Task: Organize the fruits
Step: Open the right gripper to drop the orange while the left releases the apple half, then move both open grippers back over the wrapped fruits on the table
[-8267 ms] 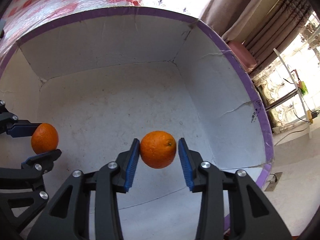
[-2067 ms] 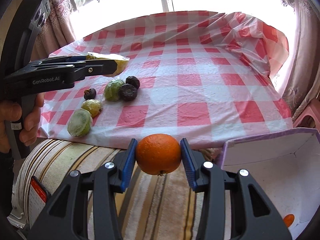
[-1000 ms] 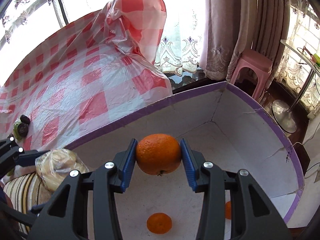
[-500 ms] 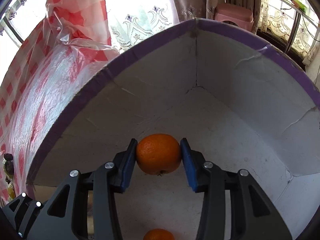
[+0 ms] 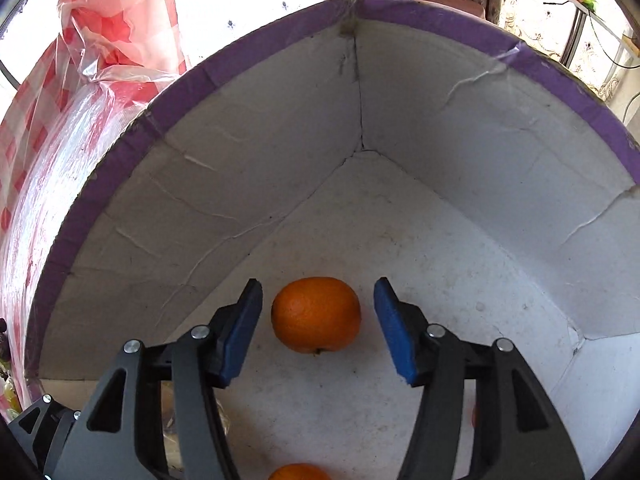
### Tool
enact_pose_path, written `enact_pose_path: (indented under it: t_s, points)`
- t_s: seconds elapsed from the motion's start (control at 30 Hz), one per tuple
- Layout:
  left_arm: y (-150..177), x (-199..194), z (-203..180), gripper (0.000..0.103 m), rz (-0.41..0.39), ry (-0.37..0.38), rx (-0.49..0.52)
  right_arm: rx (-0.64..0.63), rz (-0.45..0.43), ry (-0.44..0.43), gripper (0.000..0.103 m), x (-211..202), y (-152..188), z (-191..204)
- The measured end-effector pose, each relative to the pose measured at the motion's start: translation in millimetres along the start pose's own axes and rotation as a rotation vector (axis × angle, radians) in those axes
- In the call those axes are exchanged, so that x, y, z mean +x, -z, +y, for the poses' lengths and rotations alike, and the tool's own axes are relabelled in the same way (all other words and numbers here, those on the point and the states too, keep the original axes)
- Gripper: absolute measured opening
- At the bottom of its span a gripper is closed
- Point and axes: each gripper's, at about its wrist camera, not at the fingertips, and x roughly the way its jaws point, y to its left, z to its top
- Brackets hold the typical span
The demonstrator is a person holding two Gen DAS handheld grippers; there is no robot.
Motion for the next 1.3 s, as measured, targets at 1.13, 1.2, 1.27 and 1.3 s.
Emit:
enact_pose_path:
  t_s: [1.13, 1.2, 1.27, 1.3]
  points:
    - [158.4, -314.6, 136.9, 0.089, -0.711, -0.291, -0.469, -0.084, -0.537, -0.052, 0.088, -206.4, -5.8, 3.4]
    - [182.0, -325.7, 158.7, 0.089, -0.735, -0.345, -0.517, -0.114, -0.563, -0.031, 0.094, -217.2, -0.9, 16.1]
    - [207.0, -333.4, 175.1, 0.089, -0.748, -0.372, -0.566, -0.141, -0.581, 0.023, 0.096, -225.9, 3.9, 29.0]
    - [219.7, -335.4, 183.5, 0.089, -0.759, -0.384, -0.594, -0.156, -0.596, 0.045, 0.097, -230.6, 7.3, 35.3]
